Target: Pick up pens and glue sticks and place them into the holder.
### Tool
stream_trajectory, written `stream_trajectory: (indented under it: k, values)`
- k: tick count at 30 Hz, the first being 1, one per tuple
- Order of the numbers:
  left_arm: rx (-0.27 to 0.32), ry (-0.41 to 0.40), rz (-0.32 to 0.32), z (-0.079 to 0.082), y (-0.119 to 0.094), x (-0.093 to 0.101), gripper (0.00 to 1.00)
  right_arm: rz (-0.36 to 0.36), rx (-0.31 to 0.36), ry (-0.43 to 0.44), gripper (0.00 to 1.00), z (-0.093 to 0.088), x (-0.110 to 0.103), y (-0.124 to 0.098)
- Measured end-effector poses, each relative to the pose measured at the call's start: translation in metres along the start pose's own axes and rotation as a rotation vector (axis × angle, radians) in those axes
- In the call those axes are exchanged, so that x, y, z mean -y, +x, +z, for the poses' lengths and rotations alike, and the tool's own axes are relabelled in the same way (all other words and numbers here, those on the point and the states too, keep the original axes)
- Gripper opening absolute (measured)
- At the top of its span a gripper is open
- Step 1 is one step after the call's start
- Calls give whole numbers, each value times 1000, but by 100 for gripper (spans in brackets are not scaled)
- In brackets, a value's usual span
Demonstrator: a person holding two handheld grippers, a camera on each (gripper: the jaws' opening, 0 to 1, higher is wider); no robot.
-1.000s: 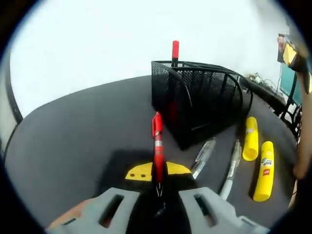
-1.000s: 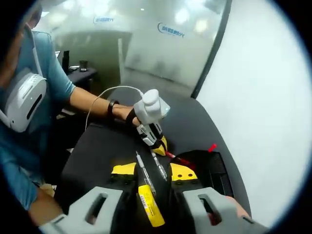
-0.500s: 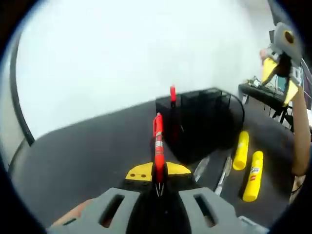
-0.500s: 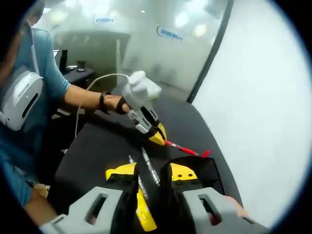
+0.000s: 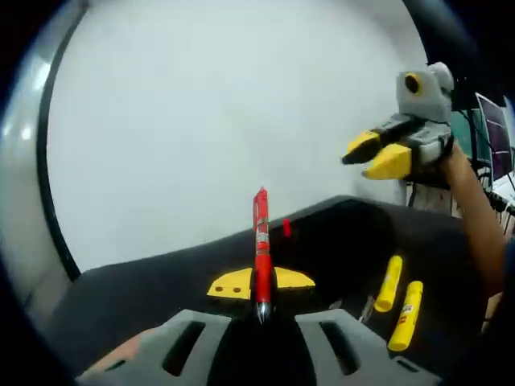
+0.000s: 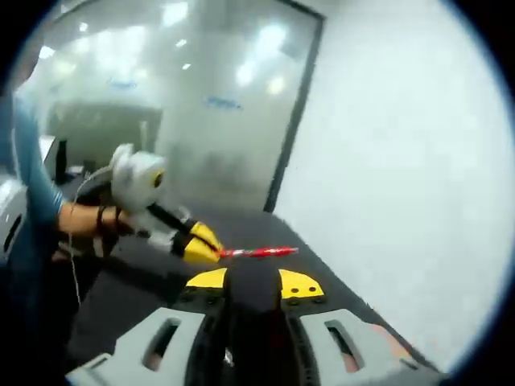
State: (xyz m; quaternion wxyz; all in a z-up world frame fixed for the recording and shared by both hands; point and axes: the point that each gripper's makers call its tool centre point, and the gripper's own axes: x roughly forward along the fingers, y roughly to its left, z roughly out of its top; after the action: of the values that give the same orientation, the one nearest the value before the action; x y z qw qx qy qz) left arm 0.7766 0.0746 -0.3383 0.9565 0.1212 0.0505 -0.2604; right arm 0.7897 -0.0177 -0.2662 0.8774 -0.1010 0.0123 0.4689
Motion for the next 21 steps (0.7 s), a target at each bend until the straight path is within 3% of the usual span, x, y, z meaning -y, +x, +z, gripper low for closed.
stream_trajectory:
  k: [2, 4, 5, 6, 12, 17, 21]
  values:
    - [31, 2, 17, 5, 0, -5, 6, -14, 24, 85, 19, 1, 7, 8]
    - [68, 5, 39, 11, 0, -8, 6, -12, 55, 324, 18, 1, 14, 18]
    - [82, 7, 46, 13, 0, -9, 6, 12, 114, 360, 18, 6, 15, 24]
    - [93, 11, 51, 16, 1, -9, 6, 13, 112, 427, 18, 4, 17, 28]
    - [127, 9, 60, 23, 3, -15, 6, 52, 146, 569, 19, 1, 10, 48]
    - [152, 2, 53, 29, 3, -12, 6, 148, 227, 725, 19, 14, 10, 53]
    - [186, -4, 57, 37, 2, -10, 6, 112, 209, 747, 18, 3, -3, 55]
